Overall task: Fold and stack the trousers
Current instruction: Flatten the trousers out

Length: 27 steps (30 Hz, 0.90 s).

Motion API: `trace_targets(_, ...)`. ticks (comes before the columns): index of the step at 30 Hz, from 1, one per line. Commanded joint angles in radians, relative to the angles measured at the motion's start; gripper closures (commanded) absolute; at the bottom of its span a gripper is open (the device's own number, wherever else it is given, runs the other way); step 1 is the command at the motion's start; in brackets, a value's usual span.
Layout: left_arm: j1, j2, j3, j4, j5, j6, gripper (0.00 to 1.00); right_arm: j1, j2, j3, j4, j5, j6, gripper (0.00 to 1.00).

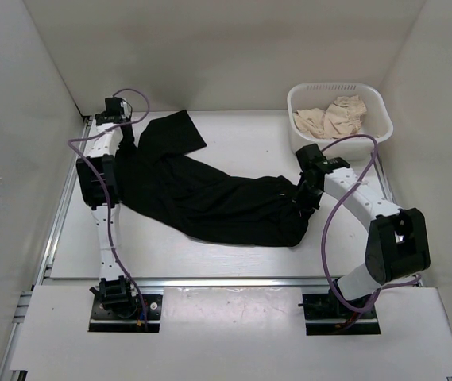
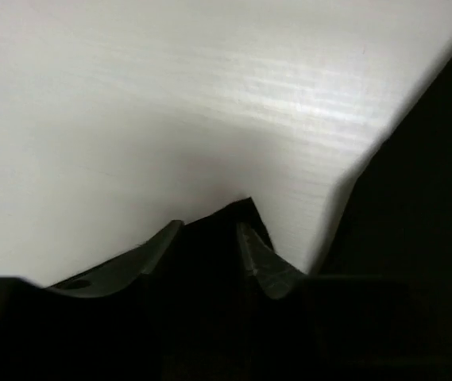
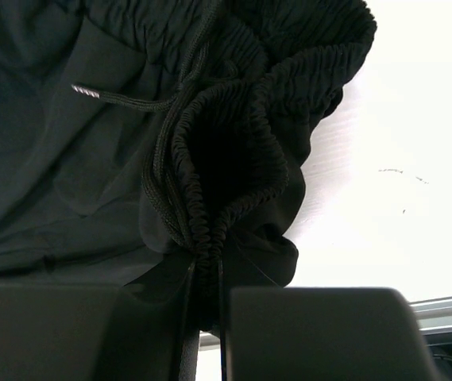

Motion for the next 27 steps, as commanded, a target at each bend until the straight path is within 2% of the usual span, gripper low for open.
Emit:
trace_targets(1,0.004,-0.004,-0.052,0.0,0.051,-0.001,0.52,-0.021,0.002,0.045,-0.015,0.006,-0.019,1.0)
trace_targets(2,0.004,-0.016,-0.064,0.0,0.071,-0.001,0.31,-0.03,0.002,0.045,-0.015,-0.005,-0.019,1.0)
trace_targets(3,0.004,-0.033,-0.074,0.0,0.09,-0.001,0.24,-0.03,0.002,0.045,-0.015,-0.005,-0.019,1.0)
trace_targets(4,0.004,-0.044,-0.083,0.0,0.106,-0.001,0.21,-0.03,0.002,0.045,-0.015,-0.005,-0.019,1.0)
trace_targets(9,0.023,-0.067,-0.046,0.0,0.129,-0.001,0.16,-0.03,0.002,0.034,-0.015,-0.014,-0.028,1.0)
trace_targets(14,0.023,-0.102,-0.026,0.009,0.129,-0.001,0.16,-0.03,-0.007,0.014,-0.015,-0.014,-0.019,1.0)
trace_targets(17,0.023,-0.124,-0.006,0.009,0.083,-0.001,0.15,-0.03,-0.017,0.014,-0.015,-0.014,-0.019,1.0)
trace_targets(27,0.004,-0.158,0.003,0.009,0.115,-0.001,0.13,-0.03,0.002,0.014,-0.006,-0.025,-0.019,1.0)
